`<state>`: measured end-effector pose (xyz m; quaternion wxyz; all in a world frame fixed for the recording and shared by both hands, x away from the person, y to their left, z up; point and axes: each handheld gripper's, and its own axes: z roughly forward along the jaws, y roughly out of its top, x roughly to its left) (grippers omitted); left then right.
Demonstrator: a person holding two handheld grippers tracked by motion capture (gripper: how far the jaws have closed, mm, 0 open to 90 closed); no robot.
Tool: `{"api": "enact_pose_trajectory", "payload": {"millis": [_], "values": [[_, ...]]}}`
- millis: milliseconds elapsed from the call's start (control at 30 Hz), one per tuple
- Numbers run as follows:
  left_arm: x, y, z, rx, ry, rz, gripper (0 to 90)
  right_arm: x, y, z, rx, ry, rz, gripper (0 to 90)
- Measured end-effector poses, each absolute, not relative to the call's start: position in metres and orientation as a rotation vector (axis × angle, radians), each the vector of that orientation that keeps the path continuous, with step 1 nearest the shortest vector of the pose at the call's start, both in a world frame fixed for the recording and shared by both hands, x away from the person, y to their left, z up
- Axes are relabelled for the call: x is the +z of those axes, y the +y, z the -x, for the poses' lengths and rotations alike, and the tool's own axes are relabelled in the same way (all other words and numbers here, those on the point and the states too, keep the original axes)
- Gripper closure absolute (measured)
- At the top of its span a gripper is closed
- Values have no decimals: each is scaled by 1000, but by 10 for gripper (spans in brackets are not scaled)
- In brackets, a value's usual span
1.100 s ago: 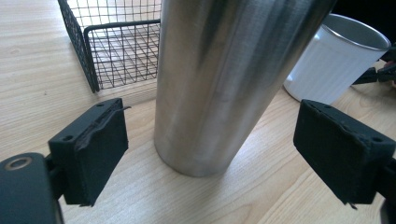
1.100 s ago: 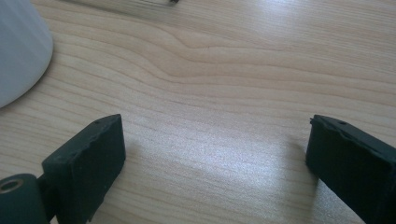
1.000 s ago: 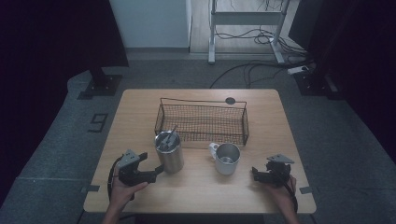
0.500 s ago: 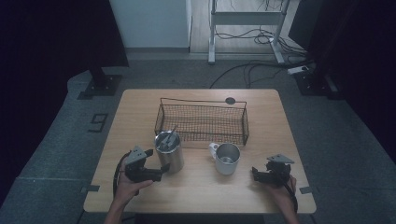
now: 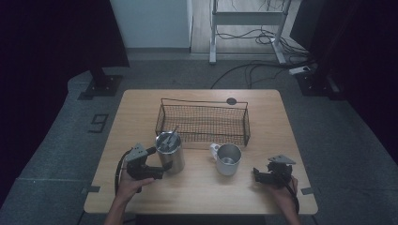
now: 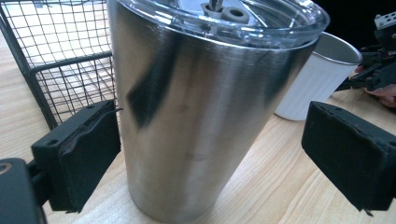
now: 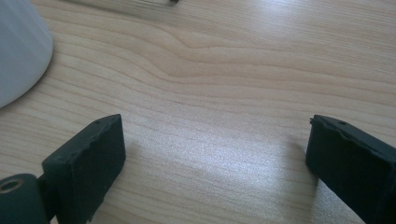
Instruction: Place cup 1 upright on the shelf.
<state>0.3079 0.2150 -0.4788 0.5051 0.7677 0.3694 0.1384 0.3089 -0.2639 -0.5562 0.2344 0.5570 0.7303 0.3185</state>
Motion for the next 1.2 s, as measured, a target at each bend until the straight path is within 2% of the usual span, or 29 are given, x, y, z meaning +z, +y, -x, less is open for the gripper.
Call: {"api": "enact_pose_trajectory", "payload": {"millis": [767,1200], "values": [[-486,202,-324,355,905,-1871,40,-556,-264,-309,874,2005,-1529,46],[-493,190,-335,386,907,-1854,0,-556,-264,-309,874,2004,-1529,46]]}}
